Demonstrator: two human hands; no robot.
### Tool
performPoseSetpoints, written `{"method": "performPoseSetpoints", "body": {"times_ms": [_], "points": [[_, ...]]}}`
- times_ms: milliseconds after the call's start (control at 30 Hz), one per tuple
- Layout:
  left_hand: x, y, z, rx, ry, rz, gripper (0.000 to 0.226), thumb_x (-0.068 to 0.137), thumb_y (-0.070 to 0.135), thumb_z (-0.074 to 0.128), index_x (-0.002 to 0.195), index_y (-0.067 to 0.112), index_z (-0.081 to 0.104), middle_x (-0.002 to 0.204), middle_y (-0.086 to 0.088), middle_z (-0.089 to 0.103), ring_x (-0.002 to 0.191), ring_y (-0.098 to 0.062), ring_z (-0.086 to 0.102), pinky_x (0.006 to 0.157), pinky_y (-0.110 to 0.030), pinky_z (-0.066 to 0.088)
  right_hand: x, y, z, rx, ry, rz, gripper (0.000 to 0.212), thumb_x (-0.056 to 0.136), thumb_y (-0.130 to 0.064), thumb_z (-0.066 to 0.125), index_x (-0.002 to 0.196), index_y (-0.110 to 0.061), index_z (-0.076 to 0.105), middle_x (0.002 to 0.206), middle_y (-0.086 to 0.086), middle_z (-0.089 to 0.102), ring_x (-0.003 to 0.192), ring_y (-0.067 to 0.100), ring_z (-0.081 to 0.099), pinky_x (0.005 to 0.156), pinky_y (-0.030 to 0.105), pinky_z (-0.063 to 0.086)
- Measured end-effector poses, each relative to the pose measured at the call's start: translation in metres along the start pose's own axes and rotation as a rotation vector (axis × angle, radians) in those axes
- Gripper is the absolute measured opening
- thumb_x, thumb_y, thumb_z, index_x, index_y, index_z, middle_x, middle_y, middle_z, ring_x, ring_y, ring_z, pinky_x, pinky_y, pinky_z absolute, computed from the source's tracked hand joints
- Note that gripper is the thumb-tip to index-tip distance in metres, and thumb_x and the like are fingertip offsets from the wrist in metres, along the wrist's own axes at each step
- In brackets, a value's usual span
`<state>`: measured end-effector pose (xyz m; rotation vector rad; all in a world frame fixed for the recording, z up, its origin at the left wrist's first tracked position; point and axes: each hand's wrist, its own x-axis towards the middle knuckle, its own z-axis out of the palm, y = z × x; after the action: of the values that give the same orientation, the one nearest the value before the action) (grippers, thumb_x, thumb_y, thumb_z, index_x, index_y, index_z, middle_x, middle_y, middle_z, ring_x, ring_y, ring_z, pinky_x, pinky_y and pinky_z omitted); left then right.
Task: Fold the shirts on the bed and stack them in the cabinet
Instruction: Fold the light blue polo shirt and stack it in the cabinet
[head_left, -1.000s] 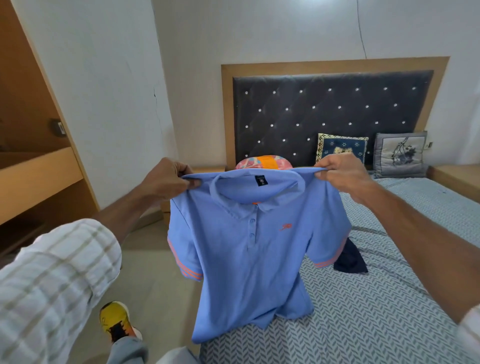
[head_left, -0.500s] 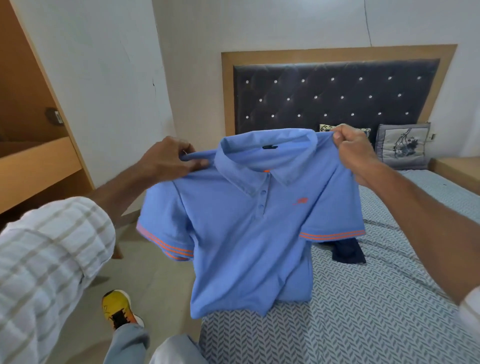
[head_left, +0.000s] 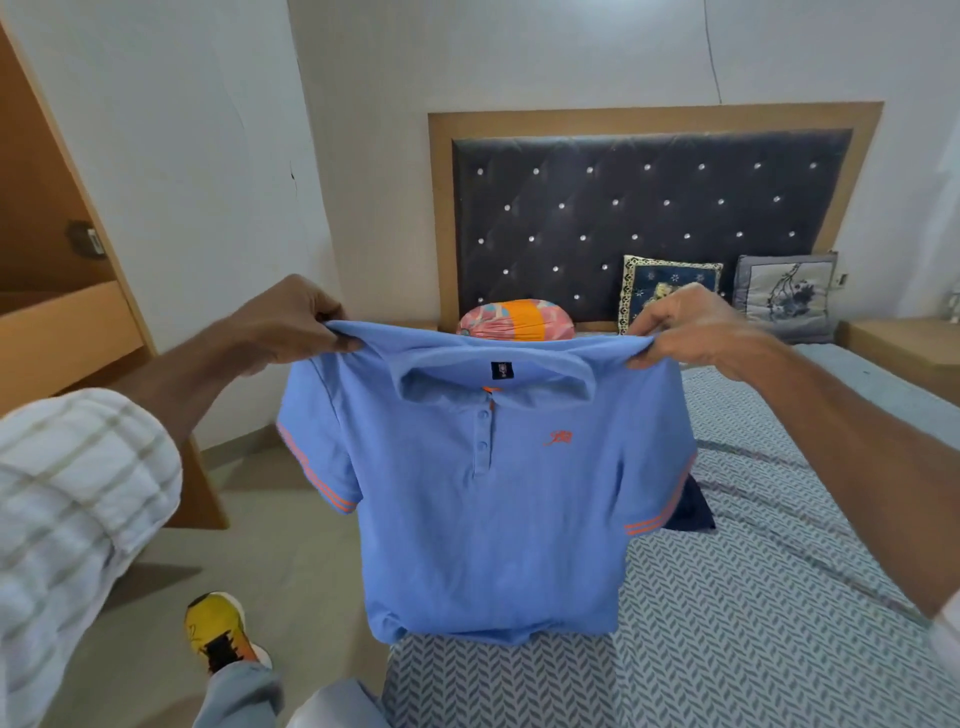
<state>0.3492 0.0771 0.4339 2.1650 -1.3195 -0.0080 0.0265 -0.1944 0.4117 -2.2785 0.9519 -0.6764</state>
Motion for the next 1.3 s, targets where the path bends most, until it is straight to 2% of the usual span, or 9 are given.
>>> {"method": "performPoseSetpoints", "body": {"times_ms": [167,367,500,600,733,900,1033,1167,1300], "points": [[-0.003,-0.004,0.005,-0.121,0.007,-0.02,0.019,0.078,0.008,0.08,0.077,-0.007,0.067,0.065,-0.011,0.049,0.065,-0.019,0.039,0.061,-0.032,0.03,0.004,0.007,0.005,0.1,-0.004,0.02,0.027,0.073,0.006,0.075,0.085,-0.017,0.081,0.084,0.001,0.072,0.083,0.013,0.062,0.072,0.026,0.048],[-0.003,-0.015,0.01,-0.096,0.243,0.01,0.039,0.088,0.035,0.074,0.071,0.002,0.06,0.059,-0.003,0.042,0.057,-0.018,0.034,0.054,-0.029,0.025,0.018,0.018,0.002,0.299,0.092,0.015,0.023,0.093,-0.009,0.054,0.072,-0.018,0.062,0.078,0.008,0.059,0.077,0.02,0.053,0.069,0.034,0.039],[0.0,-0.003,0.001,-0.027,0.057,0.016,0.043,0.054,0.056,0.083,0.067,0.018,0.068,0.054,0.004,0.054,0.051,-0.011,0.044,0.054,-0.029,0.035,0.022,0.014,-0.001,0.328,0.038,-0.001,0.029,0.084,-0.038,0.069,0.099,-0.013,0.071,0.101,0.013,0.074,0.092,0.024,0.069,0.081,0.043,0.053],[0.001,-0.002,0.001,0.171,-0.086,-0.001,0.04,0.061,0.05,0.088,0.068,0.015,0.07,0.059,-0.003,0.061,0.057,-0.016,0.053,0.057,-0.031,0.04,0.012,0.022,-0.014,0.113,-0.142,-0.019,0.041,0.067,-0.038,0.089,0.098,-0.015,0.076,0.1,0.01,0.076,0.097,0.023,0.071,0.091,0.047,0.055],[0.007,0.0,0.041,0.374,-0.148,-0.11,0.035,0.091,0.026,0.07,0.061,0.013,0.057,0.061,-0.011,0.056,0.058,-0.023,0.052,0.045,-0.026,0.037,0.007,0.043,0.004,-0.172,-0.259,0.178,0.03,0.079,-0.028,0.082,0.074,-0.002,0.069,0.07,0.01,0.068,0.063,0.02,0.061,0.06,0.036,0.051],[0.019,-0.02,0.119,-0.243,-0.187,-0.482,0.031,0.085,-0.007,0.036,0.076,0.006,0.063,0.061,-0.011,0.057,0.044,-0.02,0.055,0.039,-0.026,0.049,0.012,0.076,0.058,-0.006,-0.314,0.487,0.016,0.092,-0.005,0.058,0.078,-0.004,0.053,0.074,0.015,0.046,0.063,0.027,0.049,0.057,0.035,0.042],[0.044,-0.024,0.162,-0.69,-0.14,-0.733,0.028,0.097,0.001,0.037,0.106,0.012,0.061,0.092,-0.011,0.065,0.074,-0.023,0.063,0.038,-0.029,0.052,0.031,0.081,0.081,0.483,-0.122,0.57,0.015,0.095,0.005,0.051,0.089,-0.002,0.063,0.081,0.012,0.062,0.067,0.022,0.062,0.053,0.032,0.059],[0.093,-0.008,0.173,-1.215,0.062,-0.65,0.031,0.1,-0.004,0.037,0.084,0.011,0.058,0.052,0.0,0.059,0.041,-0.006,0.053,0.042,-0.02,0.05,0.069,0.066,0.082,0.897,0.063,0.534,0.024,0.095,0.01,0.043,0.101,0.002,0.064,0.073,0.012,0.065,0.052,0.018,0.066,0.057,0.039,0.062],[0.146,0.011,0.141,-1.305,0.267,-0.388,0.018,0.094,-0.004,0.051,0.094,0.009,0.063,0.085,-0.008,0.063,0.077,-0.017,0.061,0.064,-0.026,0.059,0.112,0.023,0.062,1.049,0.2,0.352,0.034,0.091,0.016,0.033,0.08,-0.003,0.058,0.044,0.0,0.053,0.034,0.008,0.046,0.042,0.021,0.048]]}}
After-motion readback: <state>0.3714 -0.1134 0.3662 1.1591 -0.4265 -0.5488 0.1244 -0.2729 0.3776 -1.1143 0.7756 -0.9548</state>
